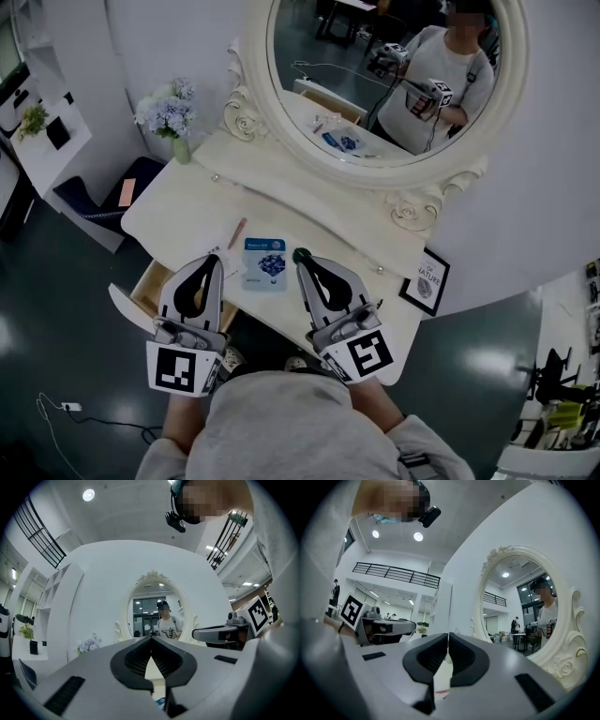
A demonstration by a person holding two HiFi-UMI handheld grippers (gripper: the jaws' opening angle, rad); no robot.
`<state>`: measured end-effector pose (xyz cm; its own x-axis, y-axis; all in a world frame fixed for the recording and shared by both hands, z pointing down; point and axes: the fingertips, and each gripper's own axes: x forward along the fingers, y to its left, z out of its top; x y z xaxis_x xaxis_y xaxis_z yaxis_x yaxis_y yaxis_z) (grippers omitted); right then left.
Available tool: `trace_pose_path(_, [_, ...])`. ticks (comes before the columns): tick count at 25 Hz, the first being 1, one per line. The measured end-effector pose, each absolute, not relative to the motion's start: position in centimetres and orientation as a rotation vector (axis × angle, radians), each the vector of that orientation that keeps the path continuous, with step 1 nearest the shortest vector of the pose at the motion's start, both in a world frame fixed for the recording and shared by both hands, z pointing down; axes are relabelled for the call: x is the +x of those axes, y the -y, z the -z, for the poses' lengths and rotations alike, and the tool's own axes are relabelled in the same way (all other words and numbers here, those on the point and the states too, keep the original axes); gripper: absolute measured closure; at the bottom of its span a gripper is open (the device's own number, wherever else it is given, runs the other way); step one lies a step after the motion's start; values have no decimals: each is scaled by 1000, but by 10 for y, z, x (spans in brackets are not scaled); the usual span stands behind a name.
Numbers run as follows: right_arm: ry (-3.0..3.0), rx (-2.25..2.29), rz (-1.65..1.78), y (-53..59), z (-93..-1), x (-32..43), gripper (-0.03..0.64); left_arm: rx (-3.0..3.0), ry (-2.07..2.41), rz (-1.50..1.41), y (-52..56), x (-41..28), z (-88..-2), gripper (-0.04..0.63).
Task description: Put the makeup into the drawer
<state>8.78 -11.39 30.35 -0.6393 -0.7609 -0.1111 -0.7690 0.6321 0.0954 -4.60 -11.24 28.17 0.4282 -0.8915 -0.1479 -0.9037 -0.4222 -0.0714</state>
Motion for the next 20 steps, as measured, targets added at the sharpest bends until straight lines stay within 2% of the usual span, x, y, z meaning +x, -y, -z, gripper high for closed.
trace_pose_path(20, [-2747, -1362, -218, 114, -301, 88, 594, -2566, -1558, -135, 116, -44, -282, 581])
